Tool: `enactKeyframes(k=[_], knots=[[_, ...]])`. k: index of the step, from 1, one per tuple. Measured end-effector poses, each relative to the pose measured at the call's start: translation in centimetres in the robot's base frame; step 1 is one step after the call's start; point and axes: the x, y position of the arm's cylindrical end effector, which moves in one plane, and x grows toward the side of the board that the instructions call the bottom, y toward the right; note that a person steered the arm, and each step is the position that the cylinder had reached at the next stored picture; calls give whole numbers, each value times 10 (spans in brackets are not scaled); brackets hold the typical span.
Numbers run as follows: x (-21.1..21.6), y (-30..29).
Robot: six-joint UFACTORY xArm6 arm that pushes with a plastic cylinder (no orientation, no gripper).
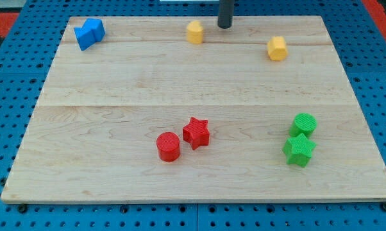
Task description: Move your arm towards the yellow hexagon
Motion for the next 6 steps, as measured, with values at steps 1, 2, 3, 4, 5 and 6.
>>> enactKeyframes(k=[1, 2, 3, 4, 5, 6], knots=[[50, 2], [84, -7], [62, 51], [33, 98], [51, 134], [62, 151]])
